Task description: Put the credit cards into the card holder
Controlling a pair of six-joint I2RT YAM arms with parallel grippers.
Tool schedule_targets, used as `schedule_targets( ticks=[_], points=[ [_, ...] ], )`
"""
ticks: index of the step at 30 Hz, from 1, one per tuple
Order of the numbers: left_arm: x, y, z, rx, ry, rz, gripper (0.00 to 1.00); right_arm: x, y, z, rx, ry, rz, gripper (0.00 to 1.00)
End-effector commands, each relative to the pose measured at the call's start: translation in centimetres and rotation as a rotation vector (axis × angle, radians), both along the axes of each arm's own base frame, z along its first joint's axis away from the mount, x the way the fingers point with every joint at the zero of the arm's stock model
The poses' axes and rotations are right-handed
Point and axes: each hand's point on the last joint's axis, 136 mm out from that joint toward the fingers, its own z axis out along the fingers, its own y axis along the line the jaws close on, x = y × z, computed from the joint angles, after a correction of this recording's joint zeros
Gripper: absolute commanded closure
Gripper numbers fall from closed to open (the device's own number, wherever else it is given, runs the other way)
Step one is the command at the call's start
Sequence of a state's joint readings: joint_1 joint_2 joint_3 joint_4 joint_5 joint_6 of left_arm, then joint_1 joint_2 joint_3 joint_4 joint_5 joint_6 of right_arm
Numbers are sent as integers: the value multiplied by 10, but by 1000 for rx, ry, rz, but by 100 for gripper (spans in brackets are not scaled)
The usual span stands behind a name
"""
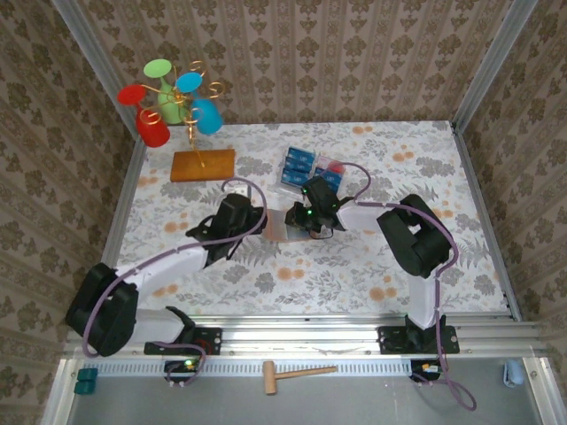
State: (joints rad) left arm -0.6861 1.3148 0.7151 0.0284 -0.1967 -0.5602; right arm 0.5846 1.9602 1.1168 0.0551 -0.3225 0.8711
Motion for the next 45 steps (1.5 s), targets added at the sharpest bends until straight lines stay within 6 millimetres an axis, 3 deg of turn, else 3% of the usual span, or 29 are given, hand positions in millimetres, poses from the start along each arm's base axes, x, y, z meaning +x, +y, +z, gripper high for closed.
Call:
schedule_targets(
  ticks=[1,8,20,24,28,32,36,40,42,44,45],
  points=[
    [2,-13,-11,41,59,-73,48,-7,-1,-15,-14,36,-5,83],
    [8,-32,-50,55,178,-101,46,-9,0,-16,-10,38,-2,82],
    [-7,4,-97,200,305,4,47,-10,-3,-7,-9,25,3,79],
    [-10,4,-105,201,322,2,47,-4,-5,14,-1,-10,14,75],
    [-10,0,-104,175,311,-11,48,10,-13,59,-4,-83,30,71],
    [-9,-3,-100,164,305,-21,48,30,-35,114,-54,-185,21,62],
    [-9,-6,-99,154,300,-27,49,53,-73,144,-183,-247,-41,50],
    [-10,-9,-96,144,295,-40,49,77,-114,148,-324,-255,-113,34],
    [-9,-10,-93,141,289,-44,49,89,-129,143,-388,-242,-125,19],
    [-9,-11,-91,139,286,-47,49,100,-138,138,-442,-236,-124,16],
    [-8,-12,-89,136,284,-46,49,105,-142,136,-475,-235,-123,6]
  ],
)
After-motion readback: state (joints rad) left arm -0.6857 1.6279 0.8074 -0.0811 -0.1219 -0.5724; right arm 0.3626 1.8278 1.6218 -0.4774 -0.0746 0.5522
